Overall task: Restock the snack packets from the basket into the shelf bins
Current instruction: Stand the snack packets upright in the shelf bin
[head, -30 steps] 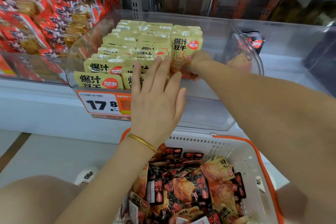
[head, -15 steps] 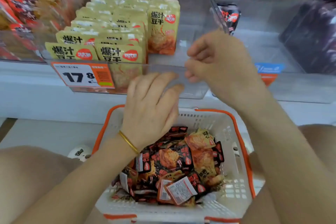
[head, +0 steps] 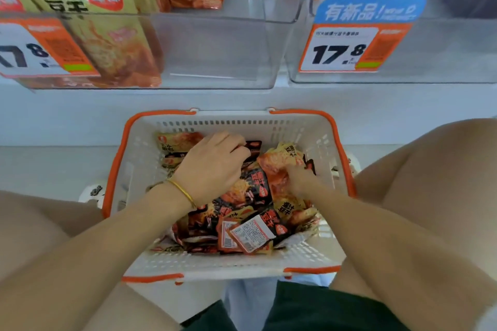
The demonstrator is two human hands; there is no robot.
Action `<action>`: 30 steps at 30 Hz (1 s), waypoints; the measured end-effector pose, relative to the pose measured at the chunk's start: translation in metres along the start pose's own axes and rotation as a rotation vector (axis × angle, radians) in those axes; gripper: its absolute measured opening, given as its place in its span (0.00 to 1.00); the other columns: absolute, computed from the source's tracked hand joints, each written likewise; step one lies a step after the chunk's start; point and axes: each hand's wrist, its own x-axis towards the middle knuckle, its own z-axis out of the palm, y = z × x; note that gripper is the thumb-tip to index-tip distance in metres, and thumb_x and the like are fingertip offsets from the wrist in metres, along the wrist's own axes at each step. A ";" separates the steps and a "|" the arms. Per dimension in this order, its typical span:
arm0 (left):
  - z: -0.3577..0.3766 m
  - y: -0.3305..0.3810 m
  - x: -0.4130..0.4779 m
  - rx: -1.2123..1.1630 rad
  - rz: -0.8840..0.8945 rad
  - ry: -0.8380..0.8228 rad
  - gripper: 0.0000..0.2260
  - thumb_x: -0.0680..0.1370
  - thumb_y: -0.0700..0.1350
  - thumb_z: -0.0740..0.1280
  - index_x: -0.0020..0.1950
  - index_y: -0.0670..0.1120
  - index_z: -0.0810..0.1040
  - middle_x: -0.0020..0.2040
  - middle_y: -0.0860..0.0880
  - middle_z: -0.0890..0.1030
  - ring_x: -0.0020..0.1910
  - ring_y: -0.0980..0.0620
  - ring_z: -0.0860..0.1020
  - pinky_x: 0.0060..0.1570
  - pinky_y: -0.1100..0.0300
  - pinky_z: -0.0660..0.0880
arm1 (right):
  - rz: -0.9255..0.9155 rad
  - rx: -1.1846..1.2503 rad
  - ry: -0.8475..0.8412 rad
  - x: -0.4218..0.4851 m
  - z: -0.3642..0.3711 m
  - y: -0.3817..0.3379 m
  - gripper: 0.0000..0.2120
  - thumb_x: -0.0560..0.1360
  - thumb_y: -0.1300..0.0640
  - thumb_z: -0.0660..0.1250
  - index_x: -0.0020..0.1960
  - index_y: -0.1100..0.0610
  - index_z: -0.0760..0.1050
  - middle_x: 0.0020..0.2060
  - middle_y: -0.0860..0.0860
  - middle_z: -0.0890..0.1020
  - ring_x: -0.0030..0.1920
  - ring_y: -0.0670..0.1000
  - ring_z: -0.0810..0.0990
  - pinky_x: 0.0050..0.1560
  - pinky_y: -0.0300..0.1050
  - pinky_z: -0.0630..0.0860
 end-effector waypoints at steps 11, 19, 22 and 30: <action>0.003 -0.009 0.005 -0.532 -0.622 -0.342 0.25 0.78 0.55 0.62 0.72 0.46 0.62 0.64 0.50 0.70 0.65 0.46 0.70 0.61 0.54 0.70 | 0.090 1.363 -0.033 -0.033 -0.069 -0.035 0.06 0.77 0.65 0.64 0.54 0.61 0.75 0.46 0.54 0.80 0.51 0.56 0.79 0.39 0.50 0.82; -0.069 -0.002 -0.001 -0.792 -0.667 -0.032 0.14 0.72 0.44 0.74 0.52 0.49 0.72 0.47 0.52 0.76 0.47 0.54 0.76 0.43 0.65 0.71 | -0.145 0.968 0.038 -0.090 -0.094 -0.051 0.22 0.72 0.55 0.72 0.64 0.59 0.71 0.51 0.51 0.80 0.52 0.52 0.81 0.54 0.49 0.79; -0.102 -0.006 -0.010 -0.693 -0.520 -0.158 0.18 0.69 0.45 0.76 0.55 0.49 0.73 0.48 0.53 0.77 0.46 0.56 0.76 0.45 0.65 0.72 | -0.452 0.758 0.189 -0.123 -0.117 -0.053 0.23 0.70 0.56 0.73 0.64 0.54 0.73 0.54 0.47 0.80 0.55 0.45 0.79 0.56 0.39 0.74; -0.182 -0.001 -0.013 -0.916 -0.469 0.483 0.12 0.74 0.44 0.70 0.56 0.49 0.74 0.43 0.47 0.80 0.34 0.54 0.78 0.29 0.62 0.76 | -0.847 1.100 -0.139 -0.191 -0.188 -0.083 0.06 0.67 0.63 0.70 0.44 0.57 0.81 0.37 0.48 0.85 0.36 0.45 0.83 0.36 0.37 0.79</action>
